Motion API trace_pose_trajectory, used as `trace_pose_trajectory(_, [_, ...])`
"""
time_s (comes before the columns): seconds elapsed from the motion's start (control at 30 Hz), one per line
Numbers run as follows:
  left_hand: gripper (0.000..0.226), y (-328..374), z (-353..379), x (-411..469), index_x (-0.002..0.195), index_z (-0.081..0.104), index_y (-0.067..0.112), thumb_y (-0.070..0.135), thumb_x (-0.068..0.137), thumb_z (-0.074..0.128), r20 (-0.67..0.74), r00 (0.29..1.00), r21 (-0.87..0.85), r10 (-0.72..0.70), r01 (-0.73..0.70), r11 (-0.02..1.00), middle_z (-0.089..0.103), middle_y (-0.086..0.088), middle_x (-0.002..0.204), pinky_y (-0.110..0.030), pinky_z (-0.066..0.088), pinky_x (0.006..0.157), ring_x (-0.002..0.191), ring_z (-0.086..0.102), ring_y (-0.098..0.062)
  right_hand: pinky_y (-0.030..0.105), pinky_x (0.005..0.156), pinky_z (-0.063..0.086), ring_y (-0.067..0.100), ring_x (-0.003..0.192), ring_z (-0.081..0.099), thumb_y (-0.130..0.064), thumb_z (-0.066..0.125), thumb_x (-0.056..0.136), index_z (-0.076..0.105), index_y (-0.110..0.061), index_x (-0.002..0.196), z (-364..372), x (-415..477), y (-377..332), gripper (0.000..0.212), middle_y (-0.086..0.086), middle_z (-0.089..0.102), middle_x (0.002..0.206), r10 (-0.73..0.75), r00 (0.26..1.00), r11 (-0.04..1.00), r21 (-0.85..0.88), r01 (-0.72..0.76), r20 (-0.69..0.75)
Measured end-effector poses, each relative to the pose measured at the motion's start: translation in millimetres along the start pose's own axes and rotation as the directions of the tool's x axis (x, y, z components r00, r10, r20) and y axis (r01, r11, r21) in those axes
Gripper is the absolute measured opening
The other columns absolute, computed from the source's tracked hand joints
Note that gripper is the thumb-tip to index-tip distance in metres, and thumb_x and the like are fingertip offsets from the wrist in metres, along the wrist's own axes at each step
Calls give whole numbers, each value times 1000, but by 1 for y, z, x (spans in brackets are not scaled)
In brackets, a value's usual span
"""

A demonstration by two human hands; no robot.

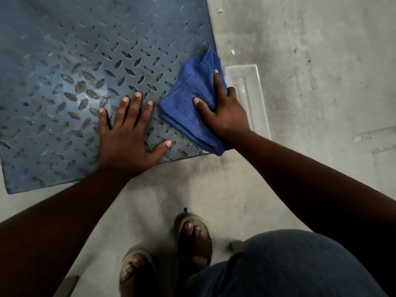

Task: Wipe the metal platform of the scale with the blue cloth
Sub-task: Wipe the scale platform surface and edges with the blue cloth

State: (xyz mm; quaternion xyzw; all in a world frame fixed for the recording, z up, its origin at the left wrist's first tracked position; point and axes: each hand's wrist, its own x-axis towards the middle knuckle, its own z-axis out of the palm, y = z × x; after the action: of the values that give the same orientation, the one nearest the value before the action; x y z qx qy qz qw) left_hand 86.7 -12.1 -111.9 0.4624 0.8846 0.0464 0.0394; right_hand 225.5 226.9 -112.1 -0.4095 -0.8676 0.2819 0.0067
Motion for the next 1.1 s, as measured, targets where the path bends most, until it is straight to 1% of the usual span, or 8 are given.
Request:
trace_pose_trajectory(0.27, [106,-1,0,1,172,23,26,86,88,43,28,1000,-14,-9,9,1000,13,-4,182,-72,8,128,167,16,-32,39,97,46,40,123,59,-83,44,88,-1,-47,162,-5,56,-18,94,19,50,142,59,998,998,36,-60,35])
trace_pose_trajectory(0.43, [105,-2,1,0,172,27,26,84,87,48,1,1000,-41,-5,5,999,16,-3,182,-71,9,129,166,20,-31,38,99,43,39,127,57,-79,47,91,-1,-45,162,-13,103,-38,93,19,47,144,90,992,989,106,-100,91])
trace_pose_trajectory(0.5, [104,-2,1,0,171,29,25,84,87,46,-2,1000,-47,-2,2,999,18,-4,181,-71,10,129,166,21,-31,39,99,45,40,125,57,-76,47,93,2,-44,163,-11,95,-36,89,18,45,145,87,993,991,98,-94,74])
trace_pose_trajectory(0.67, [105,-3,1,0,172,26,25,85,88,43,7,1000,-43,-12,13,999,15,-4,182,-70,9,129,166,20,-31,37,98,47,37,121,59,-73,50,94,5,-48,161,-3,24,-8,85,11,46,136,7,998,997,80,-12,57])
trace_pose_trajectory(0.8, [105,-2,3,-1,172,27,25,86,88,43,-10,1000,-49,-14,13,999,15,-3,182,-69,10,129,166,20,-30,29,95,40,30,122,57,-69,57,93,8,-48,162,-5,-2,4,87,8,47,135,4,996,994,107,-13,90])
trace_pose_trajectory(0.87, [104,-3,4,-1,172,25,25,86,90,42,1,1000,-50,-8,8,999,14,-4,182,-70,11,129,167,18,-30,26,96,38,28,125,55,-69,59,93,12,-44,163,-5,13,2,88,10,50,137,12,997,992,123,-21,75])
trace_pose_trajectory(1.0, [104,-3,2,0,173,22,27,88,90,40,22,1000,-51,-14,15,999,10,-2,183,-70,9,130,168,14,-29,35,107,43,32,134,53,-77,52,88,17,-39,163,-3,82,-11,92,13,53,147,8,999,989,145,-15,48])
trace_pose_trajectory(1.1, [104,-2,2,-1,173,23,28,87,89,45,14,1000,-67,-14,15,998,11,0,183,-68,7,130,168,13,-27,37,110,39,35,139,48,-72,51,93,14,-36,164,-7,130,-31,88,14,48,154,29,998,989,140,-38,61])
